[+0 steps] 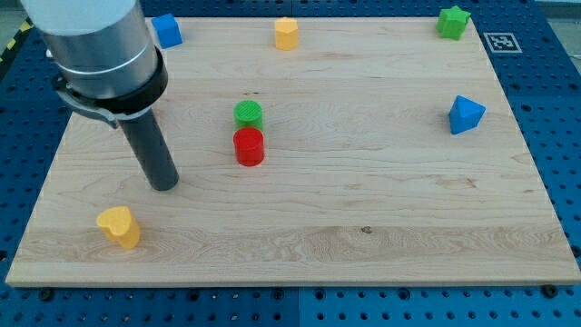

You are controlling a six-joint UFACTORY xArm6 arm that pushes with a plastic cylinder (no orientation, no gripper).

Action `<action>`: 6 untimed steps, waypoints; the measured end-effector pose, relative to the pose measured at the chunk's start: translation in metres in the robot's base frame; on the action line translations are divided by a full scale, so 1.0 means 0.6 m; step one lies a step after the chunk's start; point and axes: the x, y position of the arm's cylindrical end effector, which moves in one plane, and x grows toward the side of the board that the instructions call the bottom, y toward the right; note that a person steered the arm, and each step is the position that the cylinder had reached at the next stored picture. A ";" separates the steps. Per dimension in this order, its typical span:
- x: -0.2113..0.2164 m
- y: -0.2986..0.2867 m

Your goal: Place yellow heart horizontally to the red circle

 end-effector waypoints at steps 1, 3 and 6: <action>-0.014 0.000; -0.062 0.000; -0.109 0.012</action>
